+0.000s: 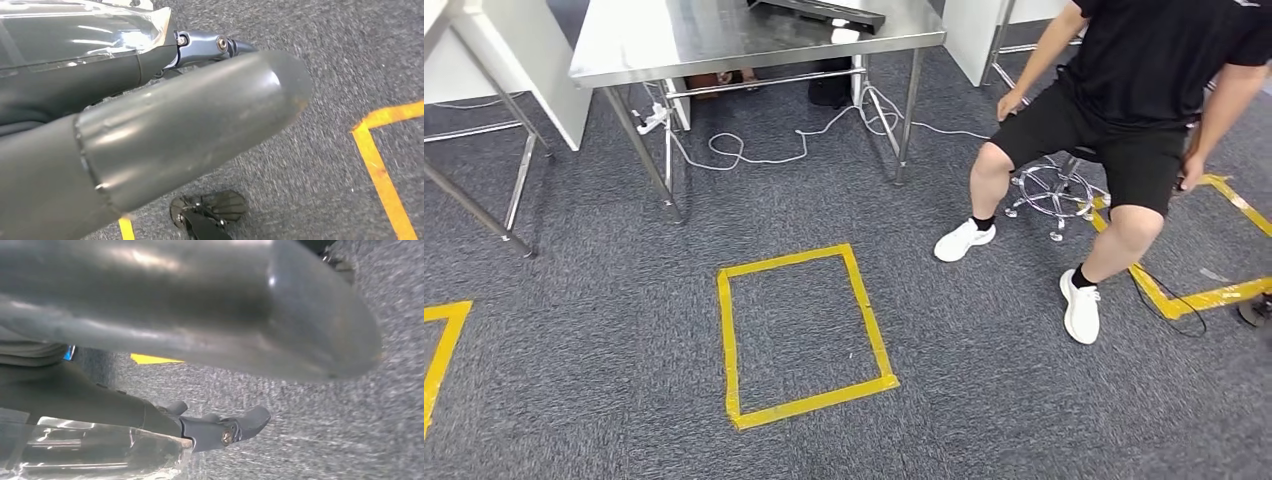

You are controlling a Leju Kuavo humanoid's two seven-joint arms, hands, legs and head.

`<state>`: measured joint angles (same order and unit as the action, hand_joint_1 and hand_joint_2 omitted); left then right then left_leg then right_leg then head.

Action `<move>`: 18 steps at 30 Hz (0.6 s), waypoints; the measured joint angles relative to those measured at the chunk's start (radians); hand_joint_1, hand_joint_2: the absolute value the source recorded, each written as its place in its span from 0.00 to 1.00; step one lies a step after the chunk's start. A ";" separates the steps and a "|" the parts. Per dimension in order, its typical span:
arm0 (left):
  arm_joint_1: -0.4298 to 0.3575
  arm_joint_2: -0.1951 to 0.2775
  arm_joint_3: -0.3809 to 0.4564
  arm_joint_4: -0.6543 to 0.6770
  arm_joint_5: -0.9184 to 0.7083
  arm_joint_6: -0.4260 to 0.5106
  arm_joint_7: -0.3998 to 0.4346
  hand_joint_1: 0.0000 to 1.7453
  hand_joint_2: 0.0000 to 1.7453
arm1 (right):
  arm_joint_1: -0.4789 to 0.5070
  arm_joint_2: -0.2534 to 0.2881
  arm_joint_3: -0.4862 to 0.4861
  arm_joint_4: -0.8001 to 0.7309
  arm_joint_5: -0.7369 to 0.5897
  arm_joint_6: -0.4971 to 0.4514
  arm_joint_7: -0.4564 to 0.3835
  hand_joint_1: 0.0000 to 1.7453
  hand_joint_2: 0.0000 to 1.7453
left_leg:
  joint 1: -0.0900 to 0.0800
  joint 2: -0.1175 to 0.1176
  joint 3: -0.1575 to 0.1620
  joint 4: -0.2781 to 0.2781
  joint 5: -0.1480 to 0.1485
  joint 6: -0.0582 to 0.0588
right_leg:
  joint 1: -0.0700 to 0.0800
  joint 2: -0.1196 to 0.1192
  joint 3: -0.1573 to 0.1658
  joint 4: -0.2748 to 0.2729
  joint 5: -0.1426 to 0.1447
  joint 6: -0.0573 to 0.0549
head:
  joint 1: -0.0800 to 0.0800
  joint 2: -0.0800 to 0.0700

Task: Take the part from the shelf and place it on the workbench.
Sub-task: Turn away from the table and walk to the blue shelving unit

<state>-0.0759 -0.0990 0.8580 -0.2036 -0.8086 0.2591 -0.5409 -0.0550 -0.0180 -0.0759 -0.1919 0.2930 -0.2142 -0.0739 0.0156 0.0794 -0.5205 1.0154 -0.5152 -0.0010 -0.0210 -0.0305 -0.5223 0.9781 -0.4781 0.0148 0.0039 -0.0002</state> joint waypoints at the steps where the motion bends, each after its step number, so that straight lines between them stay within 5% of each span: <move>1: 0.000 0.000 0.000 0.000 0.000 0.000 0.000 0.00 0.00 | -0.001 0.000 0.000 0.000 0.000 0.000 0.000 0.00 0.00 | 0.003 -0.028 -0.018 0.044 -0.031 -0.004 | -0.003 0.010 0.001 -0.001 0.005 -0.008 | -0.001 0.000; 3: 0.004 0.000 0.000 0.000 -0.001 0.000 0.000 0.00 0.00 | -0.002 0.000 0.000 0.000 0.000 0.000 0.000 0.00 0.00 | 0.004 -0.069 -0.078 0.177 -0.103 -0.006 | 0.000 0.033 -0.005 0.000 0.009 -0.016 | -0.002 0.000; 5: 0.006 0.000 0.000 0.000 -0.001 0.000 0.001 0.00 0.00 | 0.000 0.000 0.000 0.000 0.001 0.000 0.000 0.00 0.00 | 0.004 -0.077 -0.118 0.262 -0.123 -0.004 | 0.005 0.060 -0.007 0.003 0.010 -0.017 | -0.002 0.000; 7: 0.007 0.000 0.000 0.000 -0.001 0.000 0.002 0.00 0.00 | 0.003 0.001 0.000 0.001 0.001 0.001 0.000 0.00 0.00 | 0.004 -0.085 -0.093 0.200 -0.065 0.002 | 0.007 0.087 -0.005 0.006 0.010 -0.016 | -0.002 0.000; 9: 0.007 0.000 0.000 0.000 -0.001 0.000 0.002 0.00 0.00 | 0.001 0.002 0.000 0.001 0.002 0.001 0.000 0.00 0.00 | 0.006 -0.126 -0.035 0.068 0.003 0.011 | 0.010 0.112 -0.006 0.010 0.009 -0.015 | -0.002 0.000; 11: 0.006 0.000 0.000 0.000 -0.001 0.000 0.002 0.00 0.00 | -0.002 0.003 0.000 0.001 0.004 0.002 0.000 0.00 0.00 | 0.006 -0.156 -0.007 -0.001 0.021 0.015 | 0.012 0.135 -0.016 0.014 0.012 -0.007 | -0.001 0.000; 13: 0.004 0.000 0.000 0.000 -0.001 0.000 0.000 0.00 0.00 | -0.001 0.003 0.000 0.001 0.006 0.002 0.001 0.00 0.00 | 0.002 -0.142 -0.006 -0.011 0.020 0.020 | 0.011 0.154 -0.032 0.014 0.018 0.007 | -0.001 0.000; 15: 0.003 -0.001 0.000 0.000 -0.001 -0.001 -0.003 0.00 0.00 | 0.001 0.003 0.000 0.002 0.008 0.004 0.002 0.00 0.00 | 0.002 -0.118 -0.006 -0.021 0.028 0.033 | 0.012 0.127 -0.052 0.038 0.006 0.013 | 0.001 0.000; 18: 0.006 -0.002 0.000 0.000 -0.003 0.000 -0.006 0.00 0.00 | -0.004 0.005 0.000 0.002 0.010 0.007 0.005 0.00 0.00 | 0.002 -0.073 -0.008 -0.027 0.033 0.045 | 0.008 0.056 -0.133 0.198 -0.072 0.008 | 0.007 0.000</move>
<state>-0.0698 -0.1008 0.8582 -0.2033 -0.8115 0.2586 -0.5465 -0.0591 -0.0132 -0.0759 -0.1900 0.3028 -0.2068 -0.0690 0.0173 0.0066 -0.5287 0.9880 -0.4824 0.0435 -0.0126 0.0254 -0.6555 1.1764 -0.5501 0.0226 0.0114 -0.0003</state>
